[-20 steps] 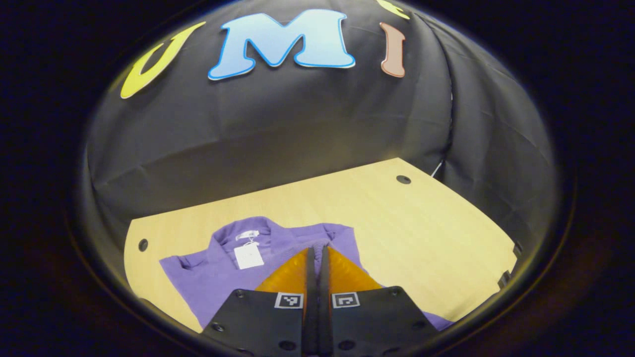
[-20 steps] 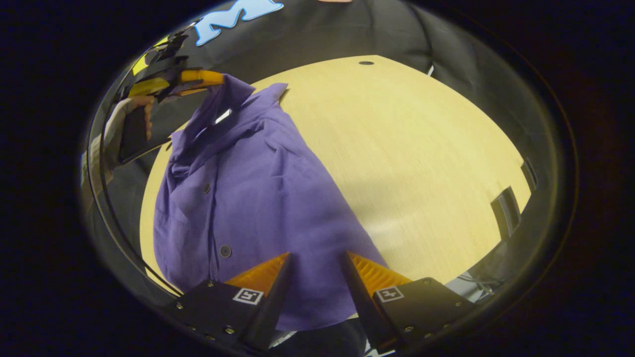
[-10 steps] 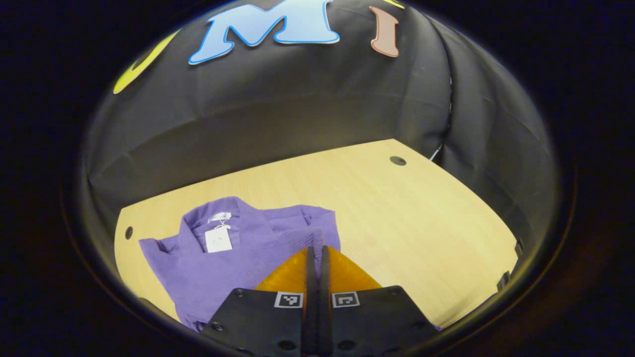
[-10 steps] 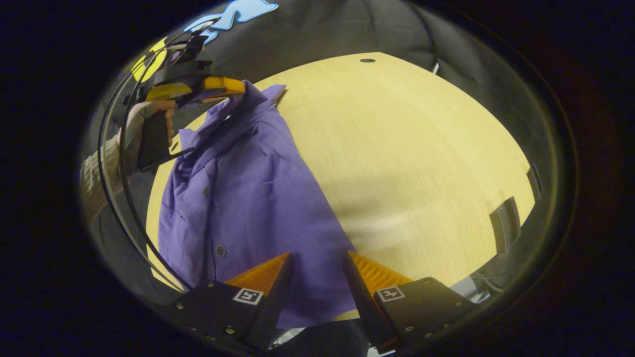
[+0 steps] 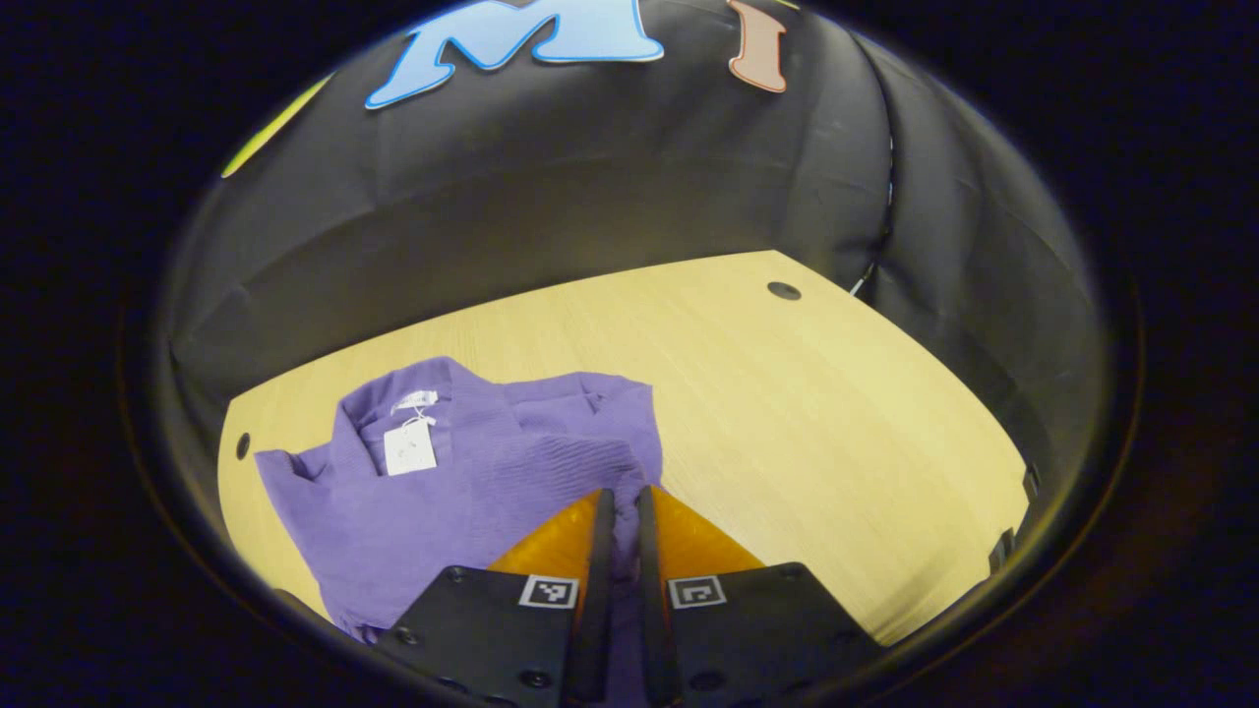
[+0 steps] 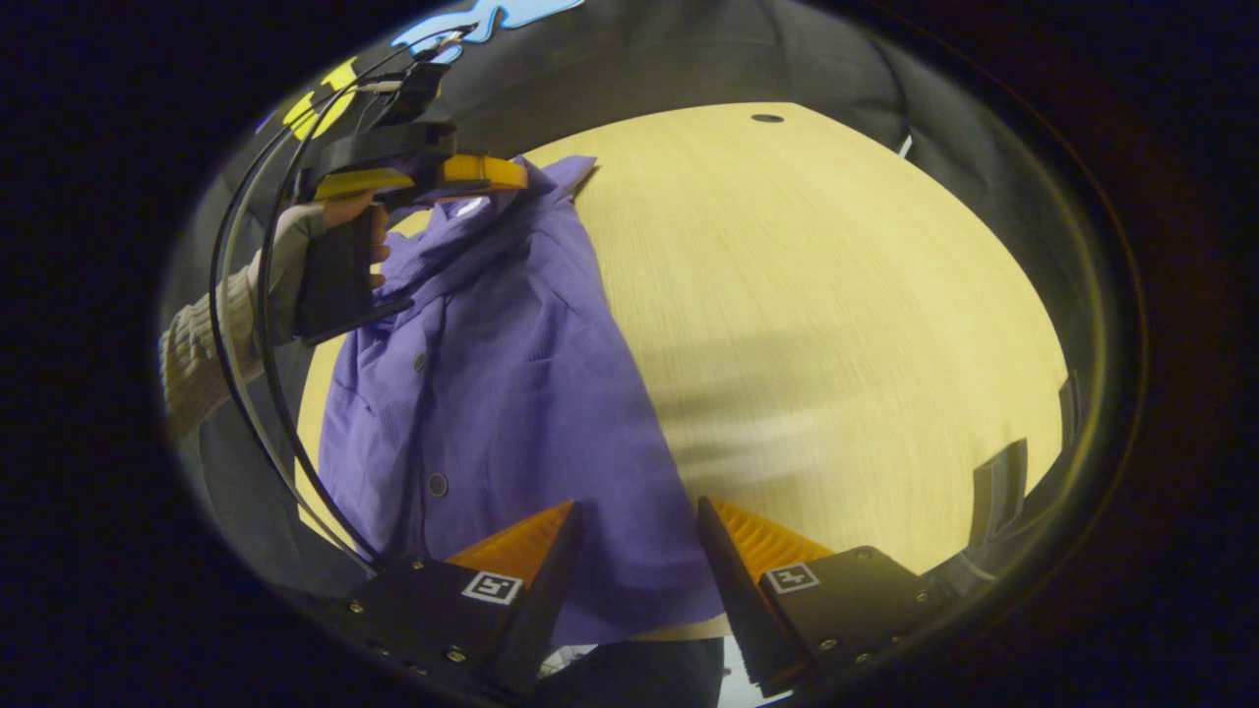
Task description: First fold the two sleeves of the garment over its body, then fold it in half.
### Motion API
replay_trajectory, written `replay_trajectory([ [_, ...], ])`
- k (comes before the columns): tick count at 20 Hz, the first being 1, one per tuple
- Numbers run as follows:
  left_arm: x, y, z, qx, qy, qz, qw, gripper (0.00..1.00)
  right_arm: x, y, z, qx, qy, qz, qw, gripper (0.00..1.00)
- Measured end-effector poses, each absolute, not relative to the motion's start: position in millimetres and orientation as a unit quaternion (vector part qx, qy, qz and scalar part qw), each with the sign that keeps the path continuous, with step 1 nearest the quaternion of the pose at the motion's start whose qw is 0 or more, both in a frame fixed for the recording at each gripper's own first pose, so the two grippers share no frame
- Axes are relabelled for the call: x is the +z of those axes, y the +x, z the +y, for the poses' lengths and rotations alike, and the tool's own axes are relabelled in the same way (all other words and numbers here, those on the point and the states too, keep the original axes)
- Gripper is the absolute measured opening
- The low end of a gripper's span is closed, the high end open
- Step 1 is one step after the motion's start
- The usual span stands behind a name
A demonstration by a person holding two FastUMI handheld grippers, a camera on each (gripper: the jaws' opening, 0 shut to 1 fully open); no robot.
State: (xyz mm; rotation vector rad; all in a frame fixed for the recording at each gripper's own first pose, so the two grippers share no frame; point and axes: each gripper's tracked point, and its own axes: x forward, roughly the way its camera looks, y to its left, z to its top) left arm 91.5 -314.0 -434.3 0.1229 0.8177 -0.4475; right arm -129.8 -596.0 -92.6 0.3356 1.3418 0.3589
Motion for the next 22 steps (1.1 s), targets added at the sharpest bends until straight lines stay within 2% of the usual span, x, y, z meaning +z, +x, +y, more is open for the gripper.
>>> replay_trajectory([
  [1, -436.4, 87.1, -318.1, -0.224, 0.053, 0.399, 0.887, 0.27, -92.9, -129.1, -596.0, 0.165, 0.153, 0.615, 0.755, 0.74],
  [4, -438.3, 80.5, -316.8, -0.226, 0.062, 0.404, 0.884, 1.00, -92.0, -126.9, -595.5, 0.164, 0.154, 0.619, 0.752, 0.74],
  [12, -436.4, 33.3, -276.1, -0.217, 0.055, 0.415, 0.882, 1.00, -95.2, -126.7, -587.9, 0.164, 0.155, 0.626, 0.746, 0.75],
  [18, -444.8, -28.2, -195.2, -0.184, 0.052, 0.449, 0.873, 1.00, -99.0, -131.0, -577.5, 0.170, 0.130, 0.641, 0.737, 0.74],
  [22, -444.2, -63.4, -131.0, -0.134, 0.029, 0.473, 0.871, 1.00, -105.2, -136.9, -571.9, 0.175, 0.101, 0.658, 0.726, 0.75],
])
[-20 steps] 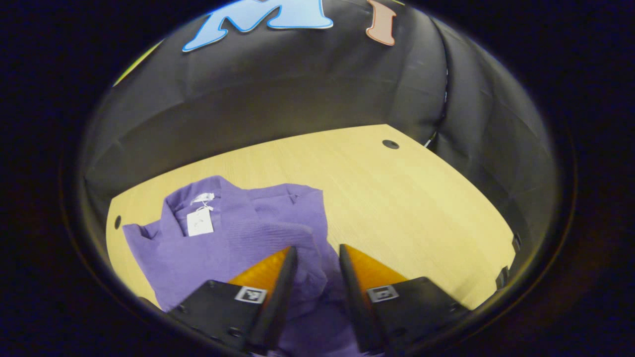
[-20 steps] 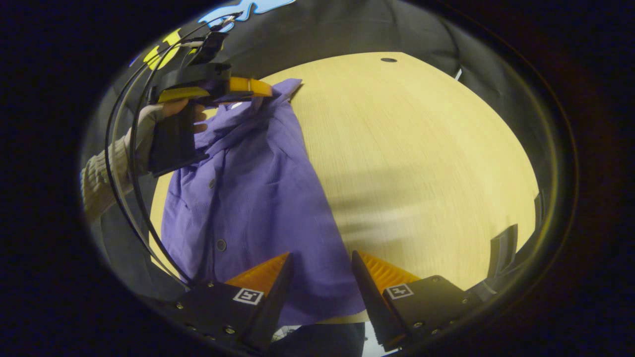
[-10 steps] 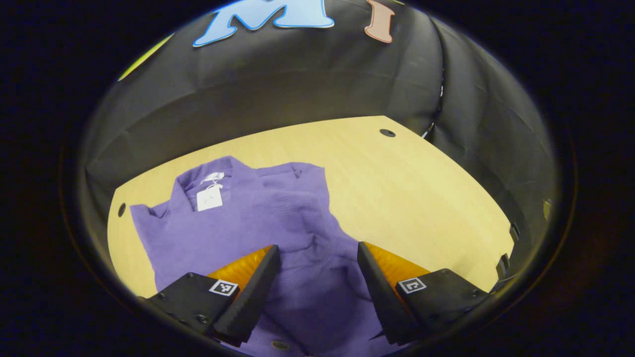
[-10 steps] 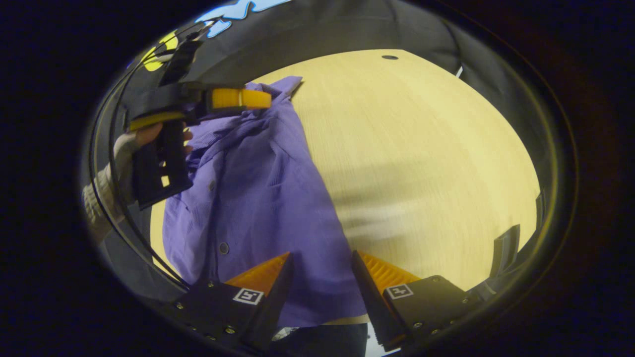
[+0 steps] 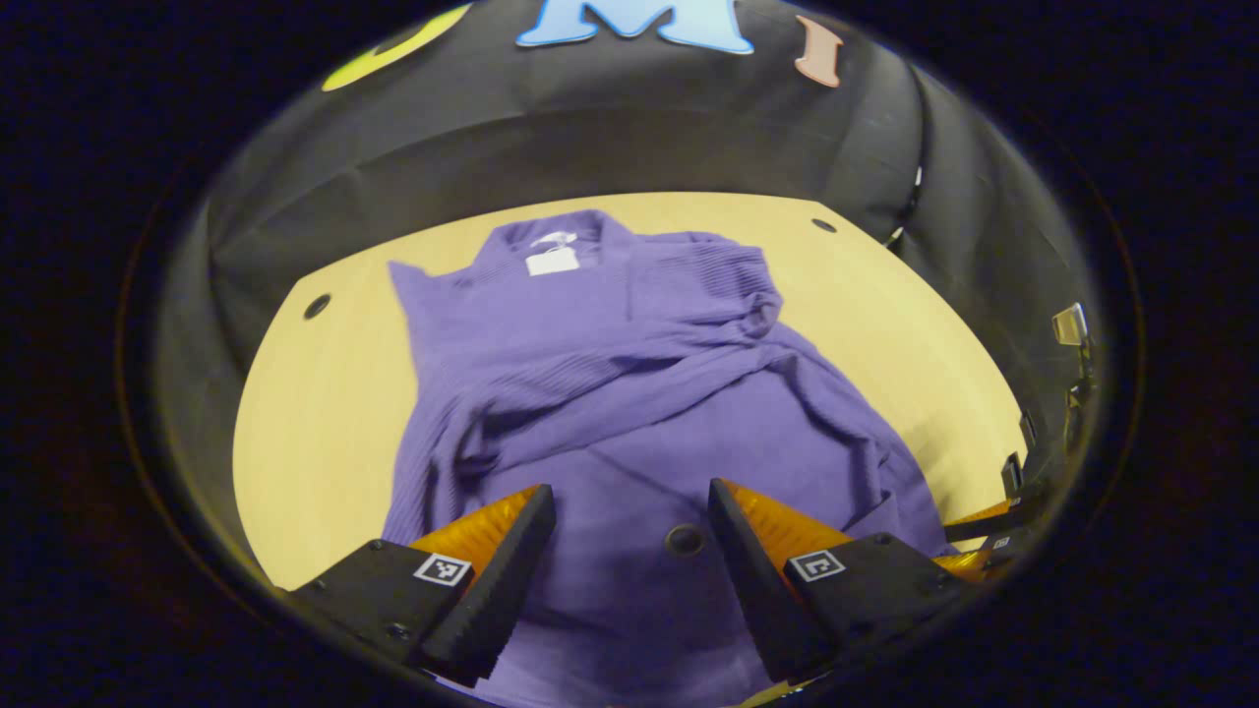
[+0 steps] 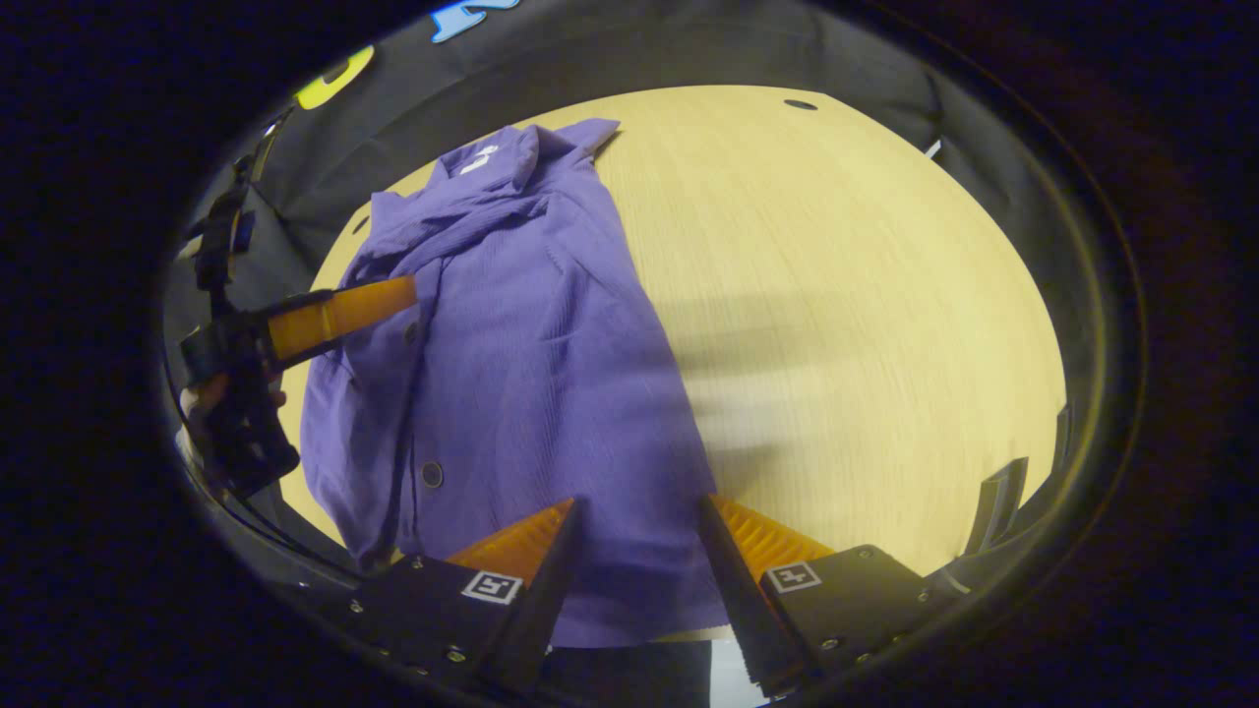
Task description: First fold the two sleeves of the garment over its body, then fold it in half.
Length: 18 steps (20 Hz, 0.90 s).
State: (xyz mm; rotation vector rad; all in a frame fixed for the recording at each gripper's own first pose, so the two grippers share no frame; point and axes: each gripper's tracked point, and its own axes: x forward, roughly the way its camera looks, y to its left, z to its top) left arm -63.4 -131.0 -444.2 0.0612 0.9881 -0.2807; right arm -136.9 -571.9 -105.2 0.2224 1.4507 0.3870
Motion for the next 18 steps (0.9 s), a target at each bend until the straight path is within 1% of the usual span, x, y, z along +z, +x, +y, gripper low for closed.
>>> replay_trajectory([
  [2, -442.6, -83.8, -105.8, -0.113, 0.018, 0.482, 0.869, 1.00, -105.5, -137.2, -571.7, 0.175, 0.086, 0.661, 0.725, 0.75],
  [5, -440.5, -113.3, -74.5, -0.100, 0.016, 0.496, 0.863, 1.00, -106.9, -140.2, -570.9, 0.180, 0.063, 0.664, 0.723, 0.75],
  [6, -441.5, -122.9, -68.8, -0.099, 0.018, 0.500, 0.860, 1.00, -108.1, -143.8, -572.6, 0.182, 0.054, 0.667, 0.721, 0.65],
  [7, -442.4, -132.7, -62.0, -0.096, 0.021, 0.505, 0.857, 1.00, -109.4, -145.9, -573.8, 0.181, 0.044, 0.670, 0.719, 0.75],
  [14, -448.0, -199.6, -26.3, -0.086, 0.043, 0.546, 0.832, 1.00, -112.3, -148.4, -574.2, 0.175, -0.011, 0.675, 0.717, 0.76],
  [18, -456.5, -230.9, -8.4, -0.071, 0.053, 0.574, 0.814, 1.00, -111.6, -148.0, -574.2, 0.166, -0.014, 0.678, 0.715, 0.76],
])
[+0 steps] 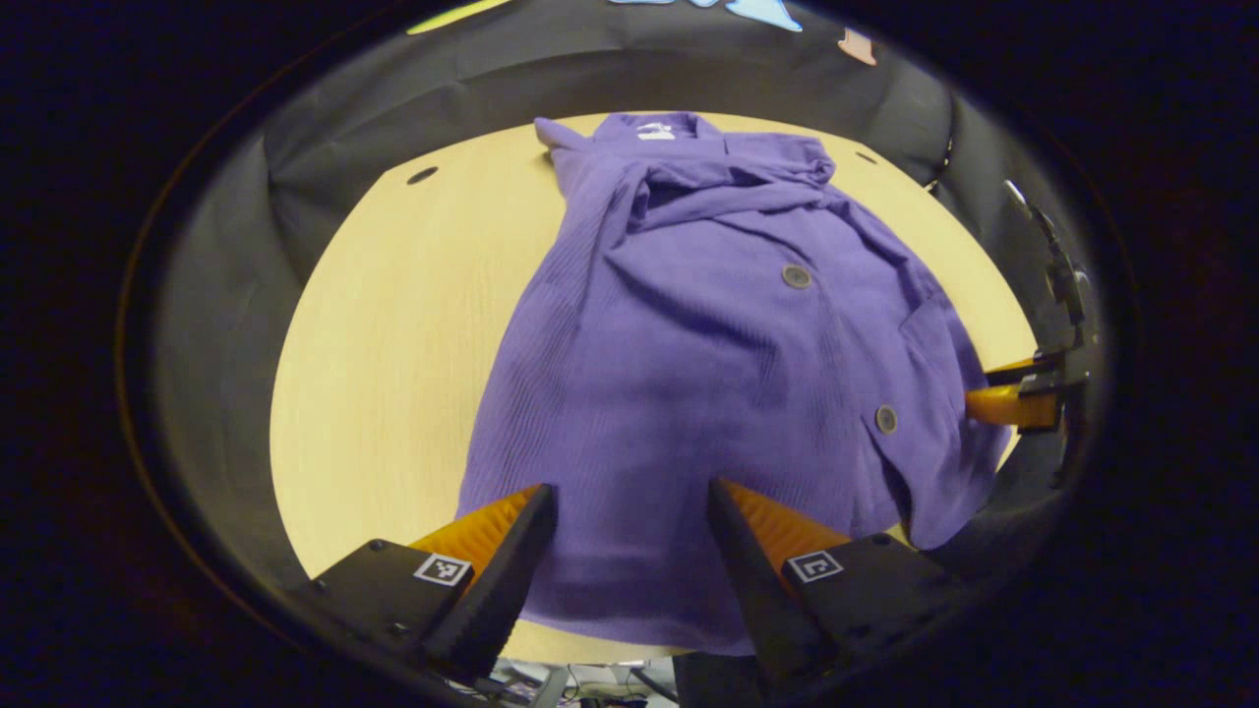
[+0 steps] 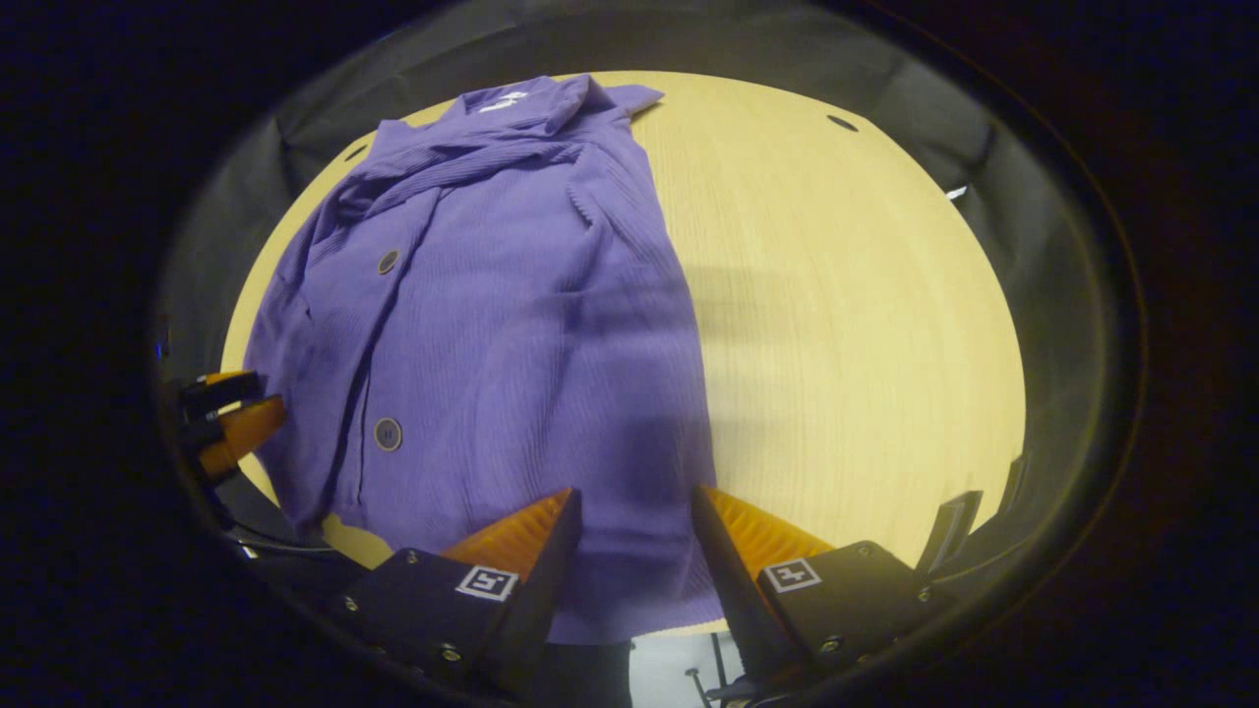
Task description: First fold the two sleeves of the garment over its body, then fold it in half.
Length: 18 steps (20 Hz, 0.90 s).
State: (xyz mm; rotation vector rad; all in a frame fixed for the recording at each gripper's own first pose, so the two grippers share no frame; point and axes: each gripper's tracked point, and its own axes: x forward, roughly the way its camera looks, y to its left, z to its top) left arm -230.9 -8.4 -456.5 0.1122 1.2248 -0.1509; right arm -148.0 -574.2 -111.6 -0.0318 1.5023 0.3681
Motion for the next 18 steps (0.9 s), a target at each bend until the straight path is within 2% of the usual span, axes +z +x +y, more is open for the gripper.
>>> replay_trajectory([
  [7, -461.6, -233.2, -5.5, -0.064, 0.050, 0.594, 0.801, 1.00, -112.5, -148.2, -573.5, 0.155, -0.015, 0.689, 0.708, 0.76],
  [11, -460.7, -230.5, -5.0, -0.061, 0.047, 0.587, 0.806, 1.00, -111.4, -149.1, -571.5, 0.151, -0.023, 0.693, 0.705, 0.75],
  [12, -462.0, -230.2, -2.7, -0.059, 0.045, 0.590, 0.804, 0.93, -111.2, -150.2, -571.4, 0.154, -0.028, 0.693, 0.704, 0.75],
  [13, -460.9, -226.6, -1.9, -0.058, 0.045, 0.588, 0.806, 0.93, -111.4, -151.0, -570.6, 0.158, -0.032, 0.689, 0.706, 0.75],
  [14, -460.3, -223.2, -0.6, -0.052, 0.040, 0.586, 0.808, 0.83, -111.1, -149.9, -568.6, 0.165, -0.029, 0.685, 0.709, 0.75],
  [15, -460.0, -220.8, -0.1, -0.050, 0.036, 0.586, 0.808, 0.72, -109.5, -150.3, -566.2, 0.165, -0.027, 0.680, 0.714, 0.61],
  [16, -459.5, -222.9, -0.6, -0.050, 0.035, 0.586, 0.808, 0.69, -110.4, -150.5, -564.7, 0.171, -0.034, 0.677, 0.715, 0.48],
  [18, -459.3, -223.4, -1.2, -0.053, 0.039, 0.586, 0.807, 0.67, -110.0, -151.2, -562.7, 0.182, -0.048, 0.676, 0.713, 0.50],
])
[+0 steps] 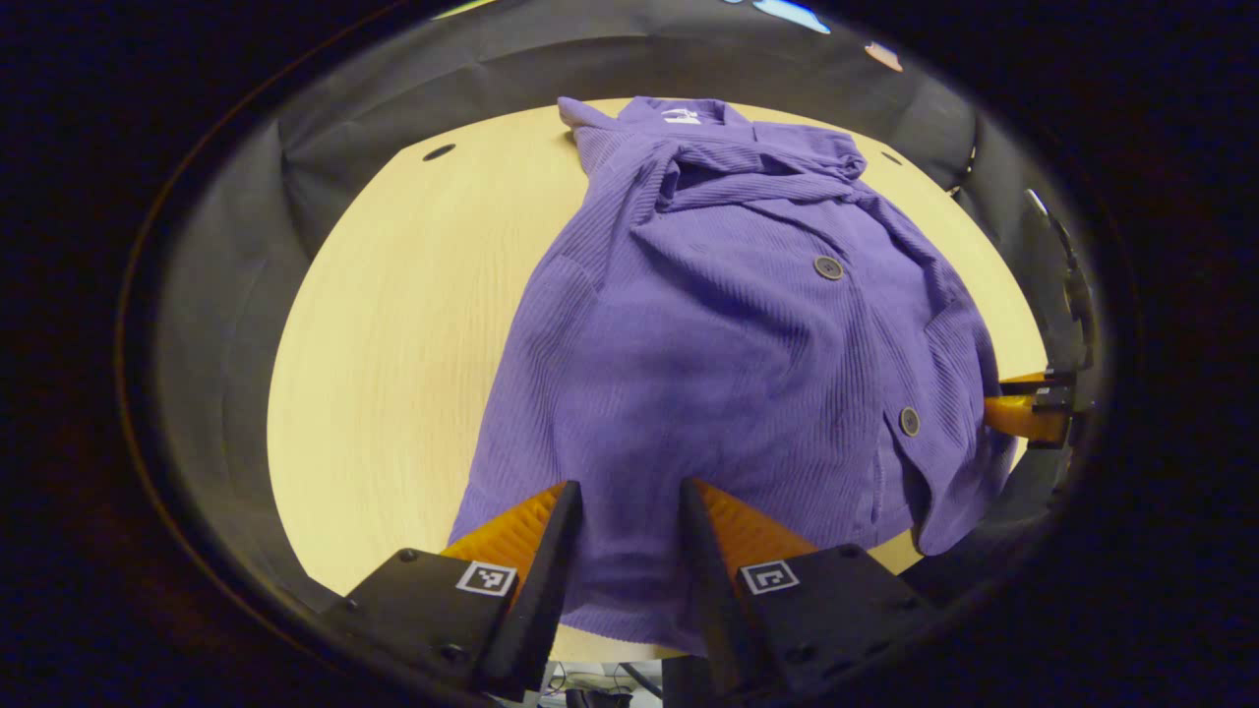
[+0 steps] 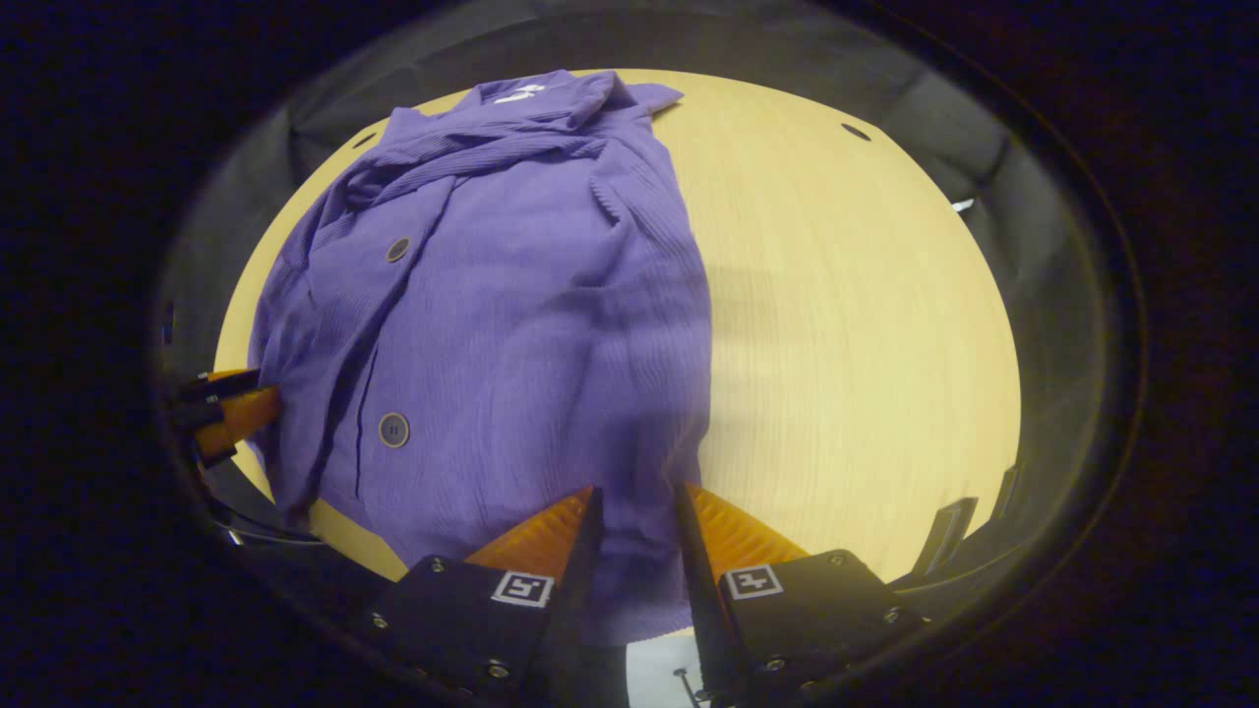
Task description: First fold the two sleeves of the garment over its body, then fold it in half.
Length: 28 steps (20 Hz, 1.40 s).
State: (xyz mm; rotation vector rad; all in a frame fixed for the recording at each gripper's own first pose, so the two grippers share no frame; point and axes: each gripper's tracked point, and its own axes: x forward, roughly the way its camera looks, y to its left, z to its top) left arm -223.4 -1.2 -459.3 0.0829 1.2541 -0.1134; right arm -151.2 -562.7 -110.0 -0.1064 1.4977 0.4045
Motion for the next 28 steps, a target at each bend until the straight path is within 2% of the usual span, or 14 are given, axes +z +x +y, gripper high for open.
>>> replay_trajectory([
  [1, -459.3, -219.5, -1.8, -0.054, 0.038, 0.579, 0.813, 0.67, -108.8, -149.3, -554.2, 0.188, -0.031, 0.671, 0.716, 0.48],
  [2, -460.1, -218.1, -3.0, -0.052, 0.038, 0.580, 0.812, 0.41, -109.0, -147.7, -554.8, 0.183, -0.031, 0.672, 0.717, 0.31],
  [3, -459.6, -216.4, -4.7, -0.055, 0.037, 0.576, 0.814, 0.38, -109.7, -149.1, -555.3, 0.188, -0.033, 0.673, 0.715, 0.13],
  [6, -457.1, -216.3, -5.2, -0.055, 0.037, 0.574, 0.816, 0.15, -115.6, -142.9, -553.0, 0.186, -0.018, 0.662, 0.726, 0.13],
  [7, -456.1, -215.4, -5.7, -0.054, 0.036, 0.571, 0.819, 0.09, -107.4, -146.7, -552.8, 0.185, -0.019, 0.668, 0.721, 0.02],
  [13, -455.6, -208.9, -6.5, -0.062, 0.042, 0.572, 0.817, 0.07, -99.3, -138.3, -539.9, 0.168, 0.034, 0.677, 0.715, 0.02],
  [17, -442.0, -187.2, -6.0, -0.051, 0.016, 0.562, 0.825, 0.06, -80.4, -113.4, -518.1, 0.186, 0.052, 0.657, 0.729, 0.02],
  [28, -382.3, -75.5, -13.6, -0.052, -0.001, 0.477, 0.877, 0.06, -34.8, 6.6, -479.4, 0.214, 0.075, 0.572, 0.788, 0.02],
])
